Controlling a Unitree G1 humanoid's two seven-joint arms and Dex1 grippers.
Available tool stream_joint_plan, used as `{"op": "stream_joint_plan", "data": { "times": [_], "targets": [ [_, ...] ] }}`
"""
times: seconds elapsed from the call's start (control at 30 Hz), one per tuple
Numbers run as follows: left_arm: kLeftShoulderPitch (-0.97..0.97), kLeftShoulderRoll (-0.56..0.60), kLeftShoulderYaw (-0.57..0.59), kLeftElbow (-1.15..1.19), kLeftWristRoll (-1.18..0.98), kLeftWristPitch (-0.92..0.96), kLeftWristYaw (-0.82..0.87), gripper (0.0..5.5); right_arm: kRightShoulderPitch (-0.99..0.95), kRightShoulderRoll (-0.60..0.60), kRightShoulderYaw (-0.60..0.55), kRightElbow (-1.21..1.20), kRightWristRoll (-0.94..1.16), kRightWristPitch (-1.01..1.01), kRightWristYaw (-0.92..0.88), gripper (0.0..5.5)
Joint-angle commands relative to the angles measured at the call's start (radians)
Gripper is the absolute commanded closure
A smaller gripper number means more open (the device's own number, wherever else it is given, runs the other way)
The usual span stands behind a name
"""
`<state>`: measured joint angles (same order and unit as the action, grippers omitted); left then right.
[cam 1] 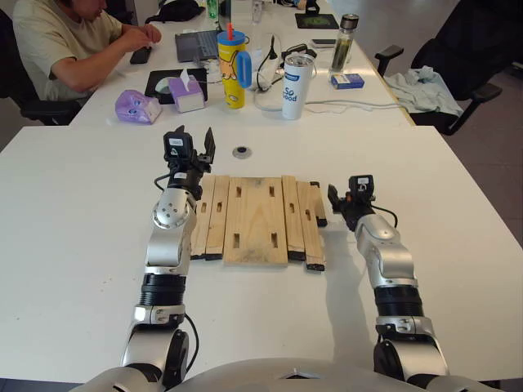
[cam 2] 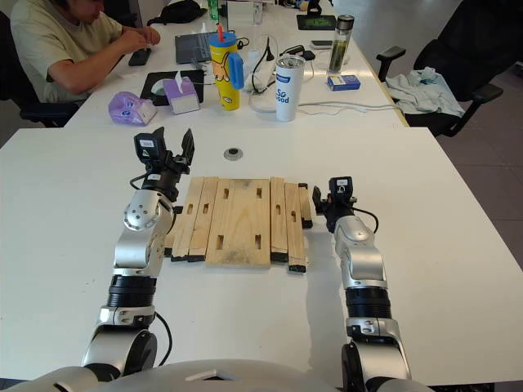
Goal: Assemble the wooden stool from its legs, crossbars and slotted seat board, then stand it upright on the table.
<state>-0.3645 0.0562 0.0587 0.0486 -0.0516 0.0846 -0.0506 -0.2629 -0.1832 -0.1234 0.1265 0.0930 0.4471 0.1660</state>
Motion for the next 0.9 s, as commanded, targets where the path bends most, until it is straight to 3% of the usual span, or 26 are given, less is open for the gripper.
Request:
{"op": "stream_joint_plan", "data": {
  "times": [0.03,0.6,0.9],
  "targets": [
    [0.004,0.009,0.003,-0.010,-0.005,0.011,-0.004,2.42,-0.008,-0.025,0.005,-0.020,0.037,0.080,0.052,2.54],
    [-0.005,0.019,0.005,-0.008,-0.011,0.015,-0.010,2.42,0.049,-0.065,0.080,-0.041,0.054,0.236,0.122,2.54],
    [0.011,0.011,-0.002,-0.011,-0.008,0.016,-0.007,2.42,0.022,-0.125,0.046,0.017,0.029,0.186,0.096,2.54]
  ]
}}
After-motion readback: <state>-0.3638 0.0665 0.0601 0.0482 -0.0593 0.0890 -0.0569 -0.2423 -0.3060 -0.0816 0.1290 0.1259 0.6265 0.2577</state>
